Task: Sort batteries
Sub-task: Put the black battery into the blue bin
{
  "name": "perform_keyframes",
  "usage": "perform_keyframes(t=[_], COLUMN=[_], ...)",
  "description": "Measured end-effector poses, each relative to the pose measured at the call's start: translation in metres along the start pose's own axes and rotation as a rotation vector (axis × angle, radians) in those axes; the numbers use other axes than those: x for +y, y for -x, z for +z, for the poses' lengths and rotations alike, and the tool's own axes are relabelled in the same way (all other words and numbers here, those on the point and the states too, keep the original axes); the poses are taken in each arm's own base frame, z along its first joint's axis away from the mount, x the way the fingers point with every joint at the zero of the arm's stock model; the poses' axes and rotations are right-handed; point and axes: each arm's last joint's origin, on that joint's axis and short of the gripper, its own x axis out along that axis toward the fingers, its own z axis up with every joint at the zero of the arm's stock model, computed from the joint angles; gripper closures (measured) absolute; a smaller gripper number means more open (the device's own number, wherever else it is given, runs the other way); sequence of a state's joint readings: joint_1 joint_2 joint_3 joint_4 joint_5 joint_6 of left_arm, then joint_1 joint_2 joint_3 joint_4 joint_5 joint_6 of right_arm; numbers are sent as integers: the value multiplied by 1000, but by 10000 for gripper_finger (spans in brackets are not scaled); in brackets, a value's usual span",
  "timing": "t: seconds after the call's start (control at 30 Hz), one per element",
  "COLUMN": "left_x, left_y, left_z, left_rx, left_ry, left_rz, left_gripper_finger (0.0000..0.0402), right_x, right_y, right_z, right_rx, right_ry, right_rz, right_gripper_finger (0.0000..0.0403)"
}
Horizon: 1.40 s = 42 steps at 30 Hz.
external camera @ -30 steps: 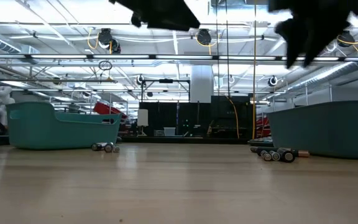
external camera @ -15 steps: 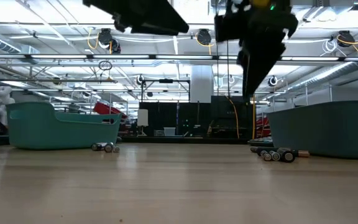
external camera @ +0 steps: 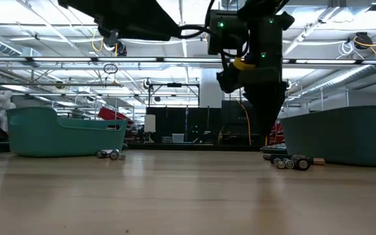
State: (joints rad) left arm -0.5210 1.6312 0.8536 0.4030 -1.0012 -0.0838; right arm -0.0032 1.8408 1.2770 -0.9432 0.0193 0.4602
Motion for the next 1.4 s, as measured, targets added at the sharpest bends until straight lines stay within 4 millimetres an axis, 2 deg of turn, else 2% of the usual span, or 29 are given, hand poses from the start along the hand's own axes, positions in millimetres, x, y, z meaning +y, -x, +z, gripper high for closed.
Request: perform_keyframes(t=[0.17, 0.43, 0.93, 1.03, 1.27, 1.4], left_x=[0, 0, 0, 0, 0, 0], left_y=[0, 0, 0, 0, 0, 0], left_z=[0, 0, -1, -3, -4, -4], left_rx=[0, 0, 5, 18, 25, 25], left_ry=[6, 9, 6, -15, -24, -24], left_rz=[0, 0, -2, 0, 0, 0], left_gripper_finger=[207, 207, 207, 207, 207, 207], right_x=[-7, -4, -20, -21, -18, -14], right_y=[-7, -36, -39, -41, -43, -42], right_z=[0, 2, 16, 16, 14, 12], right_rx=[60, 148, 108, 113, 134, 134], right_ry=[-28, 15, 30, 56, 104, 165], right_rz=[-32, -59, 1, 2, -5, -9], right_gripper_finger=[216, 216, 219, 242, 346, 389])
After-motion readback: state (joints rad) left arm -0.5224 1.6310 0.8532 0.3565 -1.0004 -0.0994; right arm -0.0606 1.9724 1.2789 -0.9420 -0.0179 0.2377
